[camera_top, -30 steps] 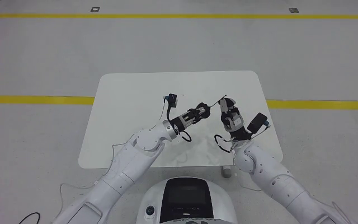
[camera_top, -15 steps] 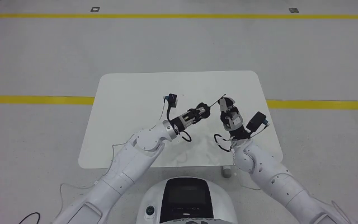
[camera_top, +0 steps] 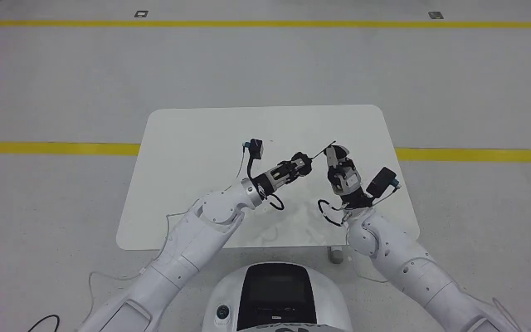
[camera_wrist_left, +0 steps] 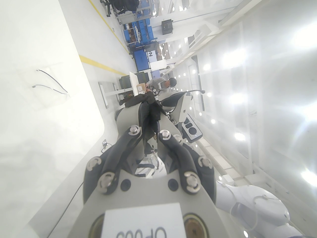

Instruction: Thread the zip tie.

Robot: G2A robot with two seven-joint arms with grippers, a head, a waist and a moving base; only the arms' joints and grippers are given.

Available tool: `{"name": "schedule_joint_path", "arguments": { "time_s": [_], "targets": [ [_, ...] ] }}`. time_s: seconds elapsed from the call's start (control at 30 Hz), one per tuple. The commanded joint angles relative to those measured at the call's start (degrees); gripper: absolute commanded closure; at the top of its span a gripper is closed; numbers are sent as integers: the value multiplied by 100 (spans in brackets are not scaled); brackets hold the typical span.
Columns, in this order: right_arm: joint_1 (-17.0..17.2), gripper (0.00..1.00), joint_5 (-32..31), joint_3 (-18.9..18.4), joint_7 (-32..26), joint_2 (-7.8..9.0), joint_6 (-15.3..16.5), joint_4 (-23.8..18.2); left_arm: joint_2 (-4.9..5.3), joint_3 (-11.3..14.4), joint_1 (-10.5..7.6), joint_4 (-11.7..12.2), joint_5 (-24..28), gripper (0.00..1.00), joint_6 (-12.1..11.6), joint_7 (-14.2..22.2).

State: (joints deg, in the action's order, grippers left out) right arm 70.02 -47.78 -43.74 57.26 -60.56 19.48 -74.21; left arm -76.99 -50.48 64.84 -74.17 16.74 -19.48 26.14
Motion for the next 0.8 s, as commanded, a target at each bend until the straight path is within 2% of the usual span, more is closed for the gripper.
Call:
{"name": "schedule_joint_path", "arguments": {
  "time_s": [0.0, 0.77],
  "targets": [
    [-7, 100, 5, 13, -8, 2, 0, 3, 0, 0, 0, 0, 0, 100, 0, 0],
    [-153, 100, 201, 174, -156, -11, 0, 182, 0, 0, 0, 0, 0, 100, 0, 0]
  ]
}}
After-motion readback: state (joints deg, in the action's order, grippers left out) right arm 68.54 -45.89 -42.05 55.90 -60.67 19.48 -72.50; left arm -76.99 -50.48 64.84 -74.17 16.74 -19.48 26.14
